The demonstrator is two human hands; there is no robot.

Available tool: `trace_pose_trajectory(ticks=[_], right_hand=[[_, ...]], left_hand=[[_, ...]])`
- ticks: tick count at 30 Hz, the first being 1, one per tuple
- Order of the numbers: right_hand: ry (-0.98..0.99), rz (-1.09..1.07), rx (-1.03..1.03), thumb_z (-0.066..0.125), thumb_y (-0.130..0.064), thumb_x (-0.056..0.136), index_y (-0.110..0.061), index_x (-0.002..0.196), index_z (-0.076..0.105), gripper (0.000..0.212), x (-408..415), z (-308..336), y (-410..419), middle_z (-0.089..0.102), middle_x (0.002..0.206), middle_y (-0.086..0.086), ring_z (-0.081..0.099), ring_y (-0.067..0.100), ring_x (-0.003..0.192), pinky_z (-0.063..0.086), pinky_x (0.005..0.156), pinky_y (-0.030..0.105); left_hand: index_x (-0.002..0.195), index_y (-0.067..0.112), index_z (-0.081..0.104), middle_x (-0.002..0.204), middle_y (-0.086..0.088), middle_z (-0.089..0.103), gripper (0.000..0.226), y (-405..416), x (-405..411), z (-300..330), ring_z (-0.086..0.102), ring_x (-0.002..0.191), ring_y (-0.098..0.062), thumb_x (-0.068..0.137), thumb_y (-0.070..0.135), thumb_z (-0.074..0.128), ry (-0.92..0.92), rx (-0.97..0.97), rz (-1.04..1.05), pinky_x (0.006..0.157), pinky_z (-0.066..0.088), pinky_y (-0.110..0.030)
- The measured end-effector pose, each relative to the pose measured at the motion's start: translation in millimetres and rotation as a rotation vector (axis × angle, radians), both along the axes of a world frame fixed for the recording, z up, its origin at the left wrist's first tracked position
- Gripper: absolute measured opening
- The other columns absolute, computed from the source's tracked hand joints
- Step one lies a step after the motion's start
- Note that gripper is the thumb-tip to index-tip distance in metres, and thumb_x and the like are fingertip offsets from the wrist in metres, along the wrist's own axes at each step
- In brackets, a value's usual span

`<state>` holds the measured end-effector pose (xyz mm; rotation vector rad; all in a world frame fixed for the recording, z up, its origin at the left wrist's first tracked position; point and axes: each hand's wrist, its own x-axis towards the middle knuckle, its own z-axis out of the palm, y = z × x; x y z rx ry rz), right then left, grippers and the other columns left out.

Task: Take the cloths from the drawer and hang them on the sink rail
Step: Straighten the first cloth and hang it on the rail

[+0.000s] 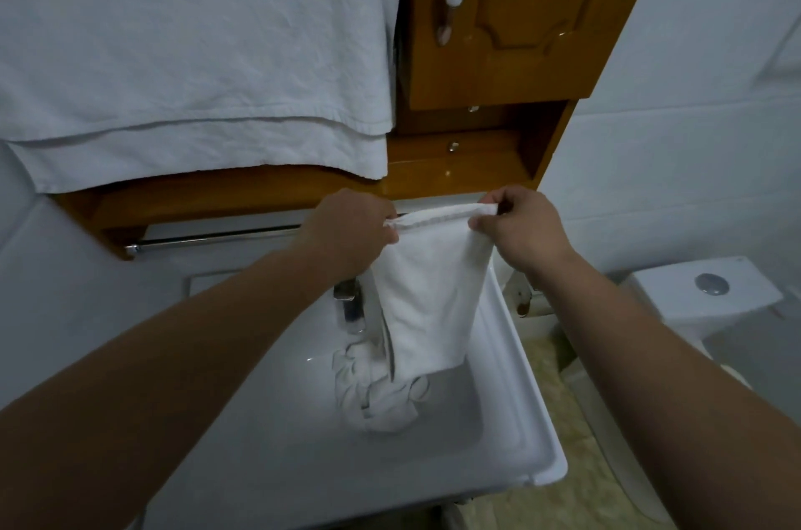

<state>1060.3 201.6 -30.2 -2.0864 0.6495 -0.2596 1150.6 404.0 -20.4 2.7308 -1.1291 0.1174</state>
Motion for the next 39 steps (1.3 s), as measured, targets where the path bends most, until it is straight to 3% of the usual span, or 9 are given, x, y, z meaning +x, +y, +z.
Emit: trace_pose_trajectory(ticks=[7,11,14,17,19,24,28,34,39], right_hand=[[-0.027,-0.082,-0.128,0.070,-0.024,0.088,-0.019,0.099,0.065,0.013,16,-34,-24,0.065,0.098,0.001,0.061,0.021,0.088,0.050,0.080,0.032],[-0.084,-0.128,-0.210,0.067,-0.024,0.091,-0.022,0.094,0.062,0.006,31,-55,-35,0.063,0.098,0.001,0.059,0.019,0.087,0.045,0.076,0.028],[-0.153,-0.171,-0.249,0.065,-0.024,0.092,-0.022,0.094,0.058,0.007,44,-70,-42,0.061,0.099,0.000,0.055,0.014,0.083,0.040,0.071,0.019],[-0.214,-0.209,-0.275,0.064,-0.020,0.093,-0.024,0.094,0.053,0.012,54,-85,-45,0.056,0.100,-0.003,0.050,0.010,0.081,0.032,0.066,0.007],[-0.256,-0.221,-0.294,0.064,-0.020,0.093,-0.025,0.094,0.050,0.015,60,-95,-46,0.054,0.099,-0.003,0.049,0.010,0.082,0.034,0.067,0.011],[-0.377,-0.204,-0.420,0.066,-0.017,0.091,-0.017,0.093,0.052,0.014,78,-123,-56,0.054,0.100,0.005,0.049,0.014,0.083,0.043,0.070,0.026],[-0.423,-0.160,-0.522,0.071,-0.010,0.086,-0.010,0.092,0.056,0.016,83,-148,-63,0.057,0.100,0.012,0.050,0.016,0.083,0.037,0.070,0.017],[-0.416,-0.125,-0.535,0.073,-0.005,0.082,-0.010,0.095,0.057,0.020,96,-173,-63,0.057,0.102,0.008,0.048,0.012,0.084,0.042,0.070,0.024],[-0.446,-0.175,-0.481,0.064,-0.019,0.093,-0.012,0.103,0.054,0.015,110,-181,-63,0.057,0.103,0.007,0.049,0.011,0.087,0.050,0.073,0.034]], left_hand=[[0.112,0.011,0.066,0.101,-0.008,0.068,0.027,-32,11,-44,0.062,0.089,-0.023,0.099,0.028,0.050,-0.024,-0.090,-0.020,0.080,0.046,-0.032],[0.095,0.007,0.070,0.077,-0.011,0.068,0.015,-55,22,-69,0.063,0.066,-0.028,0.089,0.021,0.066,-0.084,-0.165,0.021,0.062,0.053,-0.038],[0.083,0.006,0.070,0.063,-0.010,0.063,0.015,-67,29,-83,0.059,0.048,-0.025,0.074,0.010,0.081,-0.140,-0.214,0.054,0.045,0.051,-0.032],[0.088,0.005,0.070,0.068,-0.012,0.063,0.020,-77,37,-96,0.058,0.049,-0.027,0.071,0.004,0.081,-0.178,-0.295,0.073,0.044,0.049,-0.030],[0.090,0.005,0.069,0.070,-0.012,0.063,0.021,-83,43,-104,0.058,0.050,-0.027,0.071,0.003,0.080,-0.208,-0.316,0.091,0.046,0.046,-0.029],[0.089,0.008,0.068,0.073,-0.011,0.062,0.014,-93,63,-128,0.057,0.057,-0.025,0.077,0.011,0.073,-0.367,-0.385,0.096,0.051,0.039,-0.024],[0.090,0.008,0.071,0.083,-0.009,0.069,0.016,-88,67,-163,0.065,0.070,-0.025,0.087,0.017,0.058,-0.531,-0.365,0.003,0.057,0.051,-0.029],[0.086,0.012,0.074,0.070,-0.008,0.069,0.014,-90,92,-186,0.063,0.058,-0.026,0.087,0.024,0.065,-0.543,-0.380,0.171,0.054,0.050,-0.028],[0.071,0.017,0.067,0.058,-0.006,0.063,0.038,-98,95,-184,0.060,0.053,-0.027,0.096,0.041,0.051,-0.401,-0.319,0.318,0.066,0.051,-0.034]])
